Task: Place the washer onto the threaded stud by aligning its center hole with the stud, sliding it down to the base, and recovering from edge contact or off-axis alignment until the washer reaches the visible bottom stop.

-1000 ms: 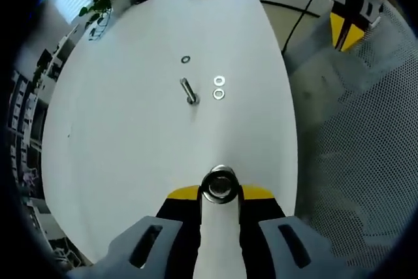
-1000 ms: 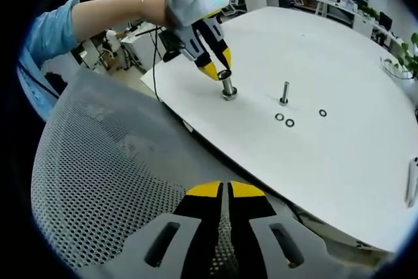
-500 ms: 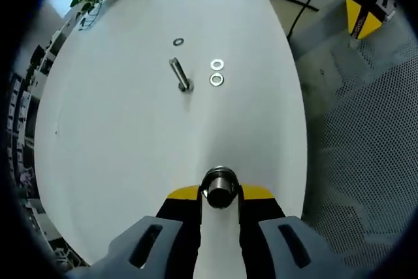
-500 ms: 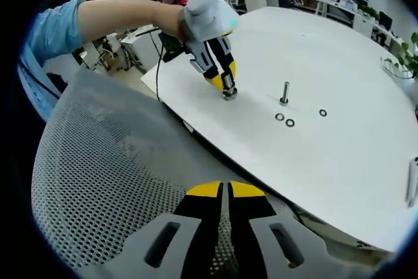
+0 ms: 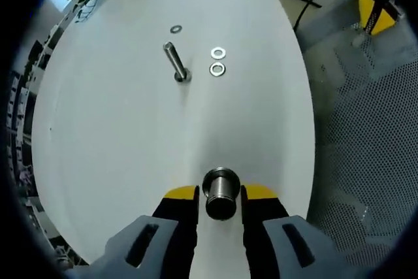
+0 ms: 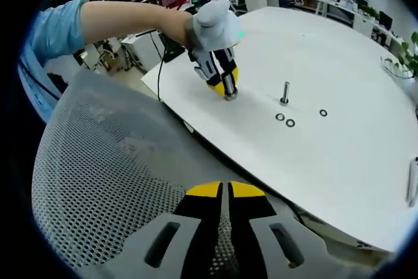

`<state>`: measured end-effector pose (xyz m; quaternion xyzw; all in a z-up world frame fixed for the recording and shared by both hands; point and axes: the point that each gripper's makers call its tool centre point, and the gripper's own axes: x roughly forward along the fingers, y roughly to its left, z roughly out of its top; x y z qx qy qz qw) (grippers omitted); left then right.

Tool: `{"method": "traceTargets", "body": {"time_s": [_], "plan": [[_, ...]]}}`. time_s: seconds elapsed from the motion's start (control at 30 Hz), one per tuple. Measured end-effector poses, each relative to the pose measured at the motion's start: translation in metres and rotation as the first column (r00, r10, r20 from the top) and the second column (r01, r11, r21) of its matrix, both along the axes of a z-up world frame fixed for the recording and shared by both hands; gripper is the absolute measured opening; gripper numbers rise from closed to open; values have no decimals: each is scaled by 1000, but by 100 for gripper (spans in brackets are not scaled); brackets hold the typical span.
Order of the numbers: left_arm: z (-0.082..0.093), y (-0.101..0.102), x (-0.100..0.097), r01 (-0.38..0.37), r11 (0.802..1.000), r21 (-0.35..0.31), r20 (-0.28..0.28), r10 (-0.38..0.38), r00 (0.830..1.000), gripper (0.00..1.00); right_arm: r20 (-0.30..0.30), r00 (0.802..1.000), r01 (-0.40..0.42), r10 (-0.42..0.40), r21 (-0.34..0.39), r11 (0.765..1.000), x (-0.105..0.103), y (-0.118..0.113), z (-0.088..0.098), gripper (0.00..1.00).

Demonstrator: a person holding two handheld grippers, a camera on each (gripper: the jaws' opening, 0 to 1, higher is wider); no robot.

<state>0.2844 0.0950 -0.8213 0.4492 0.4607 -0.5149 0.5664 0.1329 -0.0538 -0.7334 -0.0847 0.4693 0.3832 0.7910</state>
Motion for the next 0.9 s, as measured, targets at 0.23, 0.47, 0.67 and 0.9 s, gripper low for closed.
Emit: {"method": "traceTargets", "body": {"time_s": [0.23, 0.47, 0.67, 0.9], "plan": [[26, -7, 1, -84, 988, -132, -30, 81, 996, 27, 1, 1000, -5, 5, 0, 1000, 0, 0, 0, 6], [26, -6, -4, -34, 991, -127, -14, 32, 999, 11, 0, 1000, -5, 5, -1, 1000, 0, 0, 0, 6], [26, -4, -1, -55, 992, -115, 11, 56, 998, 10, -2, 1000, 0, 0, -1, 1000, -1, 0, 0, 6], [26, 16, 9, -66, 995, -75, 26, 68, 997, 10, -3, 1000, 2, -2, -2, 1000, -1, 0, 0, 6]]}}
